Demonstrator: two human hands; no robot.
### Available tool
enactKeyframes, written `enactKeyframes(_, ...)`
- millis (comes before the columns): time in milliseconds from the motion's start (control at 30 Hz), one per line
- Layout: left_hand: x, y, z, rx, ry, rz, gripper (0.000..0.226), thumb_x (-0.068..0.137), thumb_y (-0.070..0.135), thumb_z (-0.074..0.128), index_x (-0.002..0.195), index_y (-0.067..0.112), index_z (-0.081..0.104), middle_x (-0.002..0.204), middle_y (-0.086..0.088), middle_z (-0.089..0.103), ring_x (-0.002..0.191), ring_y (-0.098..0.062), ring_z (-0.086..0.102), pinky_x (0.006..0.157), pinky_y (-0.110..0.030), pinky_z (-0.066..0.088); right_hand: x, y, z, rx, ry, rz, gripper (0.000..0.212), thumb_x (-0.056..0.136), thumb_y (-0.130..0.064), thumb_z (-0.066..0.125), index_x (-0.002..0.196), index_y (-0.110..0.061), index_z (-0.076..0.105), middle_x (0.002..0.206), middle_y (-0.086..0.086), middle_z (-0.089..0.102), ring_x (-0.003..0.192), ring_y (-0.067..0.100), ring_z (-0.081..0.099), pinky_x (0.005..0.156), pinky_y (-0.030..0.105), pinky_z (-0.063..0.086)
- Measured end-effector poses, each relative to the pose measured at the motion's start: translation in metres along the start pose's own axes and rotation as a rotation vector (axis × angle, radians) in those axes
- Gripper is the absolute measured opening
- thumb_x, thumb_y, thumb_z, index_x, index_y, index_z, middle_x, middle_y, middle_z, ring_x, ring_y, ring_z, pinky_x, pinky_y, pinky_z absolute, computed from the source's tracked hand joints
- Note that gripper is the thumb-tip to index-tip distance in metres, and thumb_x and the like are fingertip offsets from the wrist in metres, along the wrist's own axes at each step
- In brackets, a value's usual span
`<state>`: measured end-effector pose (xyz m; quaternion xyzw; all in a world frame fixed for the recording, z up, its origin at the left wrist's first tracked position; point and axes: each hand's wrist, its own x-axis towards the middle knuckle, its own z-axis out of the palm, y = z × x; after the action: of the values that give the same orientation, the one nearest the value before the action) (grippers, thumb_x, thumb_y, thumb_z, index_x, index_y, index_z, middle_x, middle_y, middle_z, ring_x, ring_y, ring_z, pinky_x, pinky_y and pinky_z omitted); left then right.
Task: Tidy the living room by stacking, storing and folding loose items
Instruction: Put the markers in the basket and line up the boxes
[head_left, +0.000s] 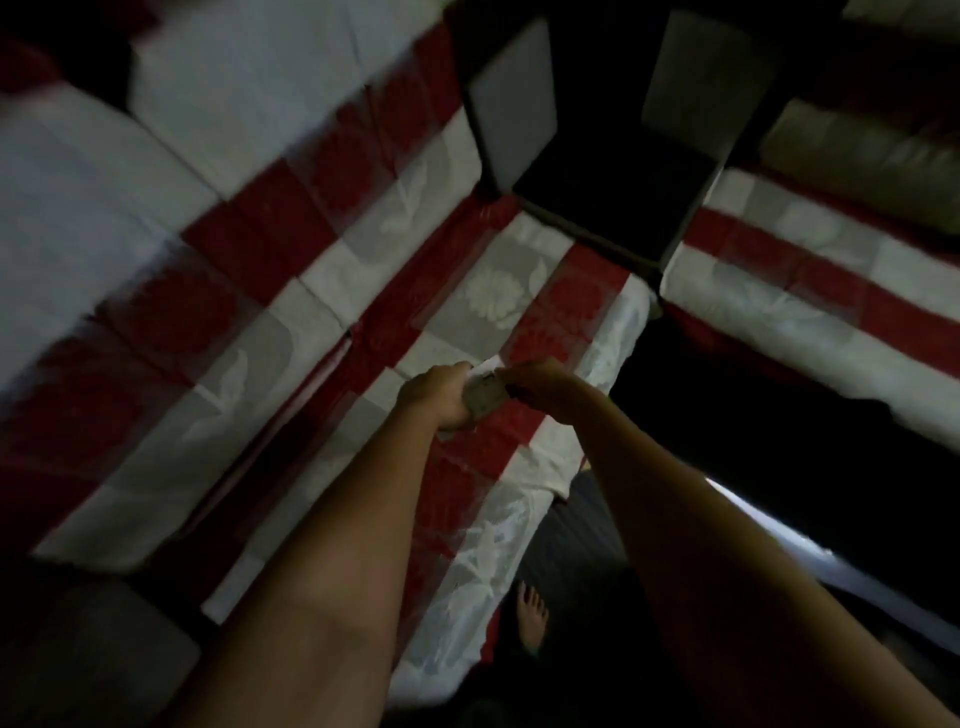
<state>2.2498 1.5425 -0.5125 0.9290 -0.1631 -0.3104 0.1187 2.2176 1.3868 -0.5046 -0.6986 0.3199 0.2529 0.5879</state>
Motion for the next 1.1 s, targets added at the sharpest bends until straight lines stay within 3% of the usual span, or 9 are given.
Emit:
enactKeyframes(167,-0.056,0.065,-0.123,-0.077,0.189,0.099,0.051,0.072,0.031,0.079,0.115,0.017,0.055,0.109,-0.005,0.064,0.096,-0.027,0.062,0.066,-0.026,0.041,-0.088,-0.097,-0.050,-0.083,0.130,-0.245,0.050,0.083,-0.018,0.073,0.126,0.001,0.055,0.093,0.007,0.058,0.071,0.012,0.056,0.061,0.022,0.047)
enactKeyframes(300,-0.091,0.114,-0.183,-0.197,0.318,0.170,0.052,0.072,0.039,0.077,0.113,0.017,0.056,0.112,-0.006,0.062,0.099,-0.027,0.060,0.073,-0.030,0.048,-0.149,-0.148,-0.086,-0.036,0.167,-0.263,0.028,0.093,-0.025,0.060,0.112,-0.004,0.055,0.106,0.011,0.050,0.094,0.021,0.052,0.088,0.040,0.046)
enactKeyframes(467,-0.118,0.175,-0.227,-0.266,0.407,0.347,0.080,0.073,0.044,0.077,0.138,0.013,0.043,0.136,-0.012,0.052,0.122,-0.031,0.052,0.095,-0.041,0.049,-0.219,-0.177,-0.127,0.011,0.315,-0.414,0.060,0.088,-0.038,0.065,0.134,-0.008,0.041,0.128,0.015,0.048,0.115,0.037,0.053,0.065,0.042,0.051)
enactKeyframes(533,-0.129,0.196,-0.235,-0.299,0.420,0.385,0.077,0.071,0.047,0.078,0.133,0.014,0.047,0.132,-0.012,0.055,0.117,-0.030,0.055,0.092,-0.040,0.050,-0.239,-0.182,-0.140,0.038,0.349,-0.457,0.064,0.084,-0.036,0.071,0.133,-0.009,0.040,0.129,0.016,0.048,0.108,0.038,0.056,0.062,0.048,0.055)
enactKeyframes(600,-0.136,0.216,-0.236,-0.360,0.403,0.433,0.066,0.071,0.046,0.078,0.124,0.014,0.054,0.125,-0.011,0.060,0.110,-0.027,0.058,0.090,-0.039,0.051,-0.251,-0.181,-0.158,0.102,0.358,-0.506,0.062,0.082,-0.028,0.074,0.130,-0.007,0.042,0.126,0.021,0.052,0.094,0.036,0.060,0.068,0.056,0.056)
enactKeyframes(667,-0.142,0.232,-0.235,-0.389,0.365,0.470,0.063,0.076,0.043,0.076,0.127,0.014,0.053,0.128,-0.011,0.059,0.112,-0.026,0.057,0.092,-0.037,0.050,-0.268,-0.177,-0.174,0.160,0.353,-0.527,0.057,0.083,-0.021,0.073,0.129,-0.006,0.043,0.126,0.023,0.053,0.089,0.034,0.062,0.063,0.050,0.058)
enactKeyframes(800,-0.144,0.256,-0.231,-0.507,0.336,0.488,0.067,0.095,0.044,0.053,0.147,0.008,0.031,0.148,-0.014,0.039,0.132,-0.030,0.041,0.095,-0.033,0.039,-0.290,-0.163,-0.203,0.204,0.286,-0.553,0.049,0.088,-0.014,0.067,0.131,-0.009,0.044,0.126,0.018,0.052,0.103,0.036,0.060,0.072,0.049,0.056)
enactKeyframes(967,-0.132,0.306,-0.222,-0.625,0.159,0.467,0.072,0.090,0.063,0.041,0.141,0.012,0.041,0.136,-0.014,0.051,0.120,-0.032,0.052,0.095,-0.040,0.047,-0.300,-0.135,-0.254,0.248,0.273,-0.552,0.039,0.090,-0.017,0.063,0.127,-0.014,0.049,0.123,0.019,0.057,0.108,0.038,0.061,0.086,0.054,0.053)
enactKeyframes(1100,-0.118,0.369,-0.213,-0.531,0.022,0.532,0.089,0.081,0.075,0.039,0.138,0.007,0.043,0.137,-0.012,0.052,0.120,-0.033,0.053,0.099,-0.044,0.044,-0.305,-0.118,-0.306,0.284,0.323,-0.500,0.015,0.095,-0.021,0.056,0.103,-0.008,0.057,0.107,0.015,0.061,0.096,0.029,0.062,0.073,0.042,0.055)
